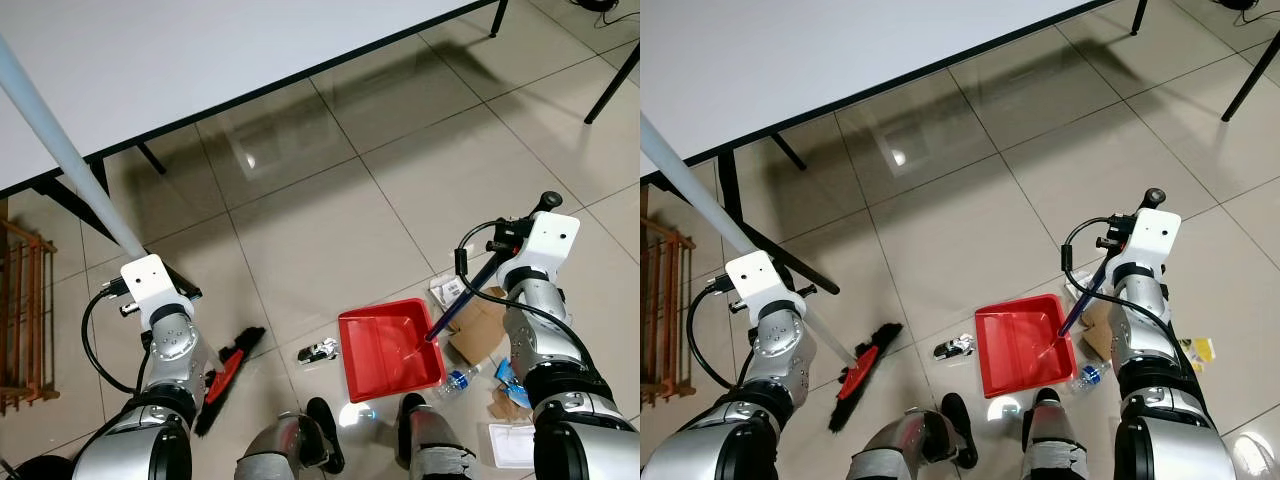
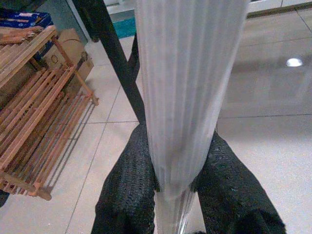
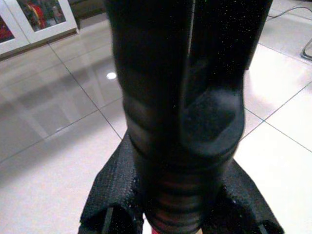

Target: Sweep floor

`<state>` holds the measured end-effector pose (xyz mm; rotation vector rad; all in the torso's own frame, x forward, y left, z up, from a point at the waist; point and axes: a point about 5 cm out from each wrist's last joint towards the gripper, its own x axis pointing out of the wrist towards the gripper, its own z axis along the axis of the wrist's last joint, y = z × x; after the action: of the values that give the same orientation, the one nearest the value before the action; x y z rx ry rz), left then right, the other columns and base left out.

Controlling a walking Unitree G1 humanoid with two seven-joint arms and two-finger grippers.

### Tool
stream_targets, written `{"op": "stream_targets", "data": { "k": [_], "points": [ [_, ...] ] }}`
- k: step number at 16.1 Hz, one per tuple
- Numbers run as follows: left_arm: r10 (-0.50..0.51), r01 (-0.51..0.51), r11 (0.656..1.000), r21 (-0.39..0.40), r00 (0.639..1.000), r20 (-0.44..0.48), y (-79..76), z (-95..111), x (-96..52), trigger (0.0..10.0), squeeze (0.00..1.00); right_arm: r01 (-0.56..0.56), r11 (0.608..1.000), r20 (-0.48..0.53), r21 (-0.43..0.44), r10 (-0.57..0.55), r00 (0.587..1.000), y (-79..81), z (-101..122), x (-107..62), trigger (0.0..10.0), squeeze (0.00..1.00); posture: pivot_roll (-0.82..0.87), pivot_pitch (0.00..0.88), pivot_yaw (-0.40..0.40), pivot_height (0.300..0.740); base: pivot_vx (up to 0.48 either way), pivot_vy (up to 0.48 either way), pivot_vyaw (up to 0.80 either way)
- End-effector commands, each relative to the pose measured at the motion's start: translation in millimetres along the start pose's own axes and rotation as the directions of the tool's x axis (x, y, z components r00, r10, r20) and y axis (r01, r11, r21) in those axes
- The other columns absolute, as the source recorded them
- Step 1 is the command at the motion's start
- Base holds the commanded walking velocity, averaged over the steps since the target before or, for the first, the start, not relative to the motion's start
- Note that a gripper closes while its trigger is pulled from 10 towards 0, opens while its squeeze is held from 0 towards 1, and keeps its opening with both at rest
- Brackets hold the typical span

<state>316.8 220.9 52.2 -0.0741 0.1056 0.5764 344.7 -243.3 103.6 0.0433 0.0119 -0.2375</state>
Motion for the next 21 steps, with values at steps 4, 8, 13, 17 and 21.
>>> {"op": "stream_targets", "data": {
  "k": [4,8,13,17,21],
  "points": [
    [-0.009,0.008,0.999,-0.044,0.999,-0.034,-25.1,-5.5,-11.7,10.0,0.0,0.006,1.0,0.002,0.022,-0.006,1.0,2.1,-2.3,-1.2,10.0,0.0,-0.21,0.322,0.192,0.74,0.0,0.0,0.0],
    [-0.054,0.053,0.997,-0.052,0.998,-0.027,-45.8,-0.8,-16.8,10.0,0.0,-0.008,0.999,0.001,0.031,0.008,1.0,9.0,-4.4,-2.5,10.0,0.0,-0.22,0.32,0.197,0.74,0.0,0.0,0.0],
    [-0.015,0.014,0.999,-0.04,1.0,-0.026,-51.7,5.3,-14.8,10.0,0.0,-0.003,0.999,0.008,0.039,0.003,1.0,6.9,-4.5,-4.3,10.0,0.0,-0.24,0.323,0.199,0.74,0.0,0.0,0.0],
    [0.005,-0.008,0.995,-0.103,0.999,-0.037,-70.1,8.9,-23.3,10.0,0.0,-0.013,0.998,0.008,0.062,0.012,1.0,14.0,-2.8,-2.5,10.0,0.0,-0.24,0.321,0.198,0.74,0.0,0.0,0.0],
    [-0.023,0.01,0.986,-0.165,0.997,-0.079,-86.4,9.6,-30.6,10.0,0.0,-0.041,0.996,0.0,0.076,0.041,0.999,28.8,-6.3,-4.1,10.0,0.0,-0.24,0.32,0.199,0.74,0.0,0.0,0.0]
  ]
}}
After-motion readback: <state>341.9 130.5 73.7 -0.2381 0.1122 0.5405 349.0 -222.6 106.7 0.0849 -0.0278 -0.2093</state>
